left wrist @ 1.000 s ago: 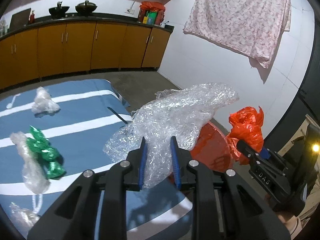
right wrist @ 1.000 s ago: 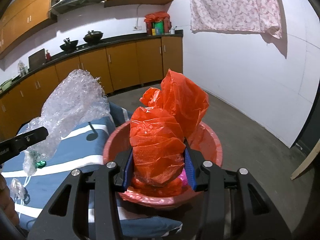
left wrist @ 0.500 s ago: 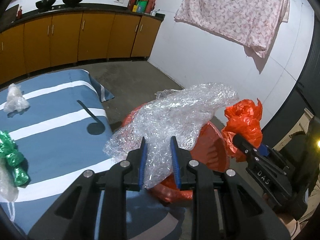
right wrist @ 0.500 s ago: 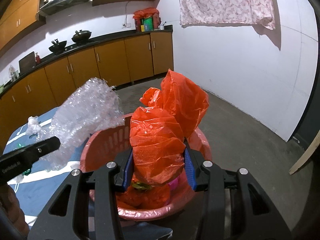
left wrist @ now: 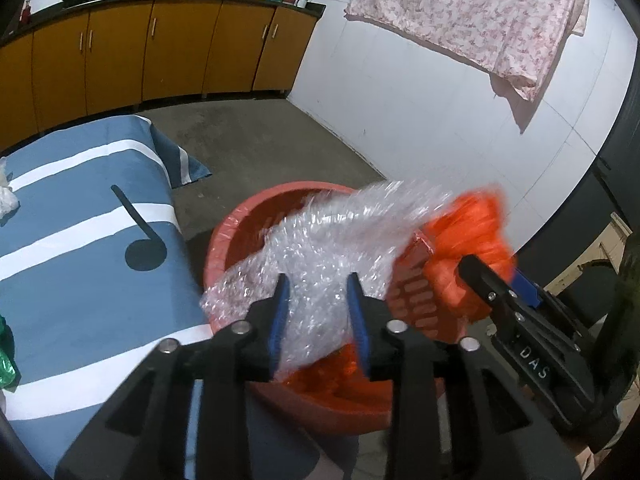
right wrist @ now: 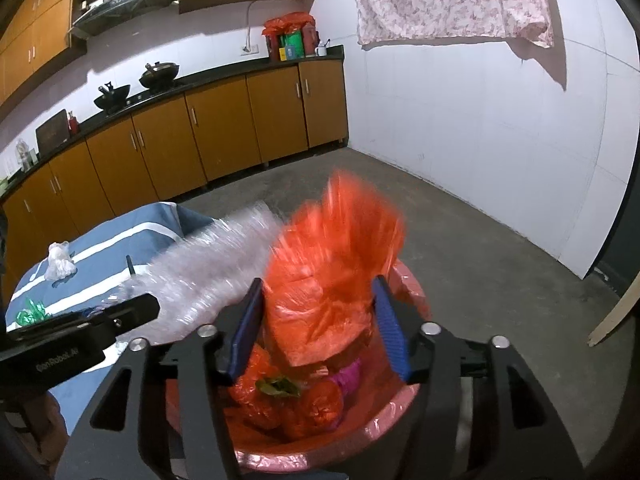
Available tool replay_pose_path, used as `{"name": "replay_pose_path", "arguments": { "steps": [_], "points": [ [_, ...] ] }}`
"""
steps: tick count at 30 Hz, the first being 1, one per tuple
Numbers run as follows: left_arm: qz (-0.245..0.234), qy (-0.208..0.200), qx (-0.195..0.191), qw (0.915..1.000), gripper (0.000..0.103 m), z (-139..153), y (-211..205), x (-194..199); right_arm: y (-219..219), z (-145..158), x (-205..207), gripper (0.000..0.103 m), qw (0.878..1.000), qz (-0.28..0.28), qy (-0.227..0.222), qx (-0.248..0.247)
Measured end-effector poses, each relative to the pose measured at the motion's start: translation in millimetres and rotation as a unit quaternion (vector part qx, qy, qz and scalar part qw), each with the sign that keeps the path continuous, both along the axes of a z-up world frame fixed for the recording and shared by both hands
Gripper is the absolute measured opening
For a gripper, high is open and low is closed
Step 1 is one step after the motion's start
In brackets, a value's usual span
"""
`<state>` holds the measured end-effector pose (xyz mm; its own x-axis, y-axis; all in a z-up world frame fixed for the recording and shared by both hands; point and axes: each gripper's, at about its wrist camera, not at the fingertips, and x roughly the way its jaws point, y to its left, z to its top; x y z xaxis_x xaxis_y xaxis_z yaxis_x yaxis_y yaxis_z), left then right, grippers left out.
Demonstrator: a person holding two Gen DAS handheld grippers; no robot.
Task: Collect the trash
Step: 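Carry the bubble wrap and red bag over the orange basket and release both, then grasp a clear plastic bag with the left tool while the right tool grasps another clear bag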
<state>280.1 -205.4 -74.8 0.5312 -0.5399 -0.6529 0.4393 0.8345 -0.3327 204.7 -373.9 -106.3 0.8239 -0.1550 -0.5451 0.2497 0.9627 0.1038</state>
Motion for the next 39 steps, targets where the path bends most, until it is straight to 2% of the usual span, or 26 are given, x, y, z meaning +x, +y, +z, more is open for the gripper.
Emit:
{"name": "replay_pose_path", "arguments": {
  "steps": [2,7,15,20,26,30,33,35,37,39],
  "points": [
    [0.007,-0.001,0.002,1.0,0.043,0,3,1,-1,-2,-2,0.063,1.0,-0.002,0.001,0.0],
    [0.024,0.001,0.007,0.9997,0.048,-1,17,2,-4,-3,-6,0.065,1.0,-0.004,0.005,0.005],
    [0.048,-0.029,0.026,0.9981,0.055,13,49,-21,7,4,-15,0.066,1.0,0.006,0.001,0.004],
    [0.077,-0.055,0.042,0.9946,0.059,29,89,-49,32,11,-23,0.066,0.999,0.033,-0.009,-0.003],
    [0.128,-0.076,0.046,0.9878,0.06,41,157,-87,91,17,-32,0.066,0.994,0.108,-0.015,-0.012],
    [0.195,-0.096,0.065,0.9739,0.062,47,223,-116,152,18,-37,0.066,0.981,0.192,-0.014,-0.01],
    [0.259,-0.114,0.098,0.9542,0.066,49,277,-138,199,18,-41,0.066,0.966,0.259,-0.012,-0.003],
    [0.302,-0.12,0.123,0.9379,0.068,47,312,-151,228,16,-44,0.066,0.955,0.297,-0.01,-0.004],
    [0.34,-0.113,0.138,0.9235,0.068,44,342,-161,258,12,-47,0.066,0.942,0.335,-0.003,-0.003],
    [0.368,-0.106,0.141,0.9129,0.068,40,367,-168,287,5,-51,0.066,0.929,0.371,0.007,-0.002]
  ]
}}
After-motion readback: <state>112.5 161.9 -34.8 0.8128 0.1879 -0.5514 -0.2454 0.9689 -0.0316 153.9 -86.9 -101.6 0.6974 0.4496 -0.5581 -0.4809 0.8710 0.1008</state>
